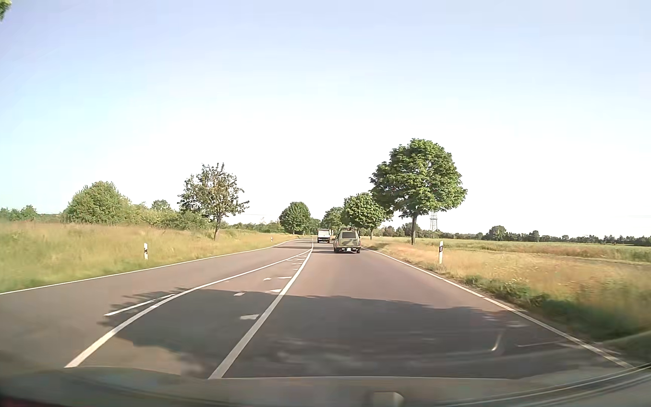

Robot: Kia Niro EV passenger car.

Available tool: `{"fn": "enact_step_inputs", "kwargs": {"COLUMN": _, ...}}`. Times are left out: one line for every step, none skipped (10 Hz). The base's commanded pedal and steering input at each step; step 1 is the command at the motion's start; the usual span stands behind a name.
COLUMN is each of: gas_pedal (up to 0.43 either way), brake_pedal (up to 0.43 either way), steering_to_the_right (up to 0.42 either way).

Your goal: Follow the waypoints while adhering to traffic rules and regulations

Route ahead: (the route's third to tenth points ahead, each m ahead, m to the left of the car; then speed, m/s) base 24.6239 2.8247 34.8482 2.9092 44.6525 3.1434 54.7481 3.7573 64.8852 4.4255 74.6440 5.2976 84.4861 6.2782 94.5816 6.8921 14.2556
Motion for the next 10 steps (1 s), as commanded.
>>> {"fn": "enact_step_inputs", "kwargs": {"gas_pedal": 0.189, "brake_pedal": 0.03, "steering_to_the_right": -0.008}}
{"fn": "enact_step_inputs", "kwargs": {"gas_pedal": 0.189, "brake_pedal": 0.03, "steering_to_the_right": -0.008}}
{"fn": "enact_step_inputs", "kwargs": {"gas_pedal": 0.189, "brake_pedal": 0.024, "steering_to_the_right": -0.007}}
{"fn": "enact_step_inputs", "kwargs": {"gas_pedal": 0.189, "brake_pedal": 0.03, "steering_to_the_right": -0.007}}
{"fn": "enact_step_inputs", "kwargs": {"gas_pedal": 0.189, "brake_pedal": 0.03, "steering_to_the_right": -0.007}}
{"fn": "enact_step_inputs", "kwargs": {"gas_pedal": 0.189, "brake_pedal": 0.03, "steering_to_the_right": -0.007}}
{"fn": "enact_step_inputs", "kwargs": {"gas_pedal": 0.189, "brake_pedal": 0.03, "steering_to_the_right": -0.007}}
{"fn": "enact_step_inputs", "kwargs": {"gas_pedal": 0.189, "brake_pedal": 0.03, "steering_to_the_right": -0.006}}
{"fn": "enact_step_inputs", "kwargs": {"gas_pedal": 0.189, "brake_pedal": 0.03, "steering_to_the_right": -0.006}}
{"fn": "enact_step_inputs", "kwargs": {"gas_pedal": 0.189, "brake_pedal": 0.03, "steering_to_the_right": -0.006}}
